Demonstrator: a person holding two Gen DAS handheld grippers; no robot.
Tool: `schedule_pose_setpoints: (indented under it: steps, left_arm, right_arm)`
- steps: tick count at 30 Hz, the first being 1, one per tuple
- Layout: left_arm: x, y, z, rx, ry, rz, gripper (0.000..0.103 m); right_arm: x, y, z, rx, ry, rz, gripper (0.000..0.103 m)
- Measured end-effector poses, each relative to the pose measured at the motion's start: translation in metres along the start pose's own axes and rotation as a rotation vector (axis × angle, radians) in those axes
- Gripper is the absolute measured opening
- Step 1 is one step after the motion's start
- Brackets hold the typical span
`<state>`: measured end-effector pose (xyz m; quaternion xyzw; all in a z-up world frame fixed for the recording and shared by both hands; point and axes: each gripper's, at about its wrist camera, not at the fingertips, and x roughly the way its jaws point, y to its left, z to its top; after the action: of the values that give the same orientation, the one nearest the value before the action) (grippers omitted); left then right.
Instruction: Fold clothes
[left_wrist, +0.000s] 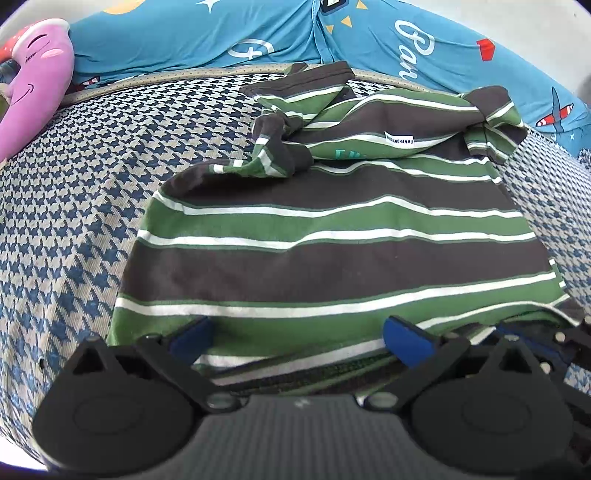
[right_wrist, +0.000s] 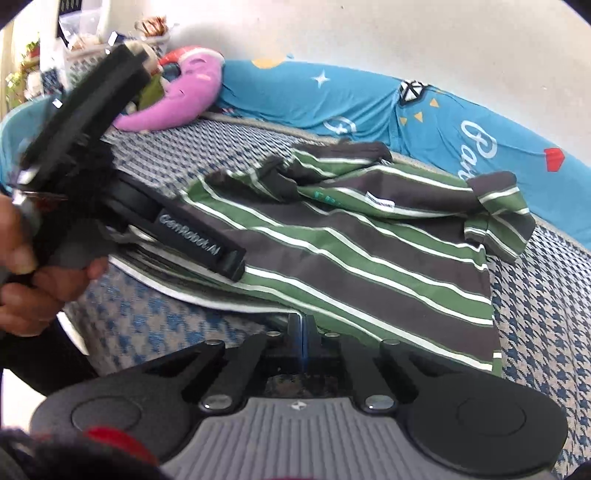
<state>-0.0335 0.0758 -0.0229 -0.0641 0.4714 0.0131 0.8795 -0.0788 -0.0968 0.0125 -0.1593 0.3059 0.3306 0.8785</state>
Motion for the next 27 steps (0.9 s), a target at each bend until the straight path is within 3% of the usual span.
schedule_pose_setpoints:
  steps: [4,13,16,22,27]
  left_arm:
    - [-0.007,0.011,0.003,-0.051,-0.008,-0.019,0.103]
    - [-0.017,0.035,-0.007,-0.071,-0.01,0.033,0.103]
    - [-0.018,0.037,-0.01,-0.064,-0.008,0.047,0.103]
    - [-0.017,0.034,-0.014,-0.033,-0.003,0.075,0.103]
    - [-0.018,0.034,-0.015,-0.028,-0.009,0.102,0.103]
  right_arm:
    - [-0.017,0.002,-0.006,0.0,0.004,0.049,0.003]
    - [-0.022,0.02,-0.036,-0.084,0.112,0.102,0.003]
    - [-0.028,0.018,-0.04,-0.047,0.111,0.107,0.003]
    - [-0.045,-0.015,-0.037,0.14,0.025,0.011,0.003]
    - [-0.049,-0.044,-0.034,0.283,-0.012,-0.156,0.004]
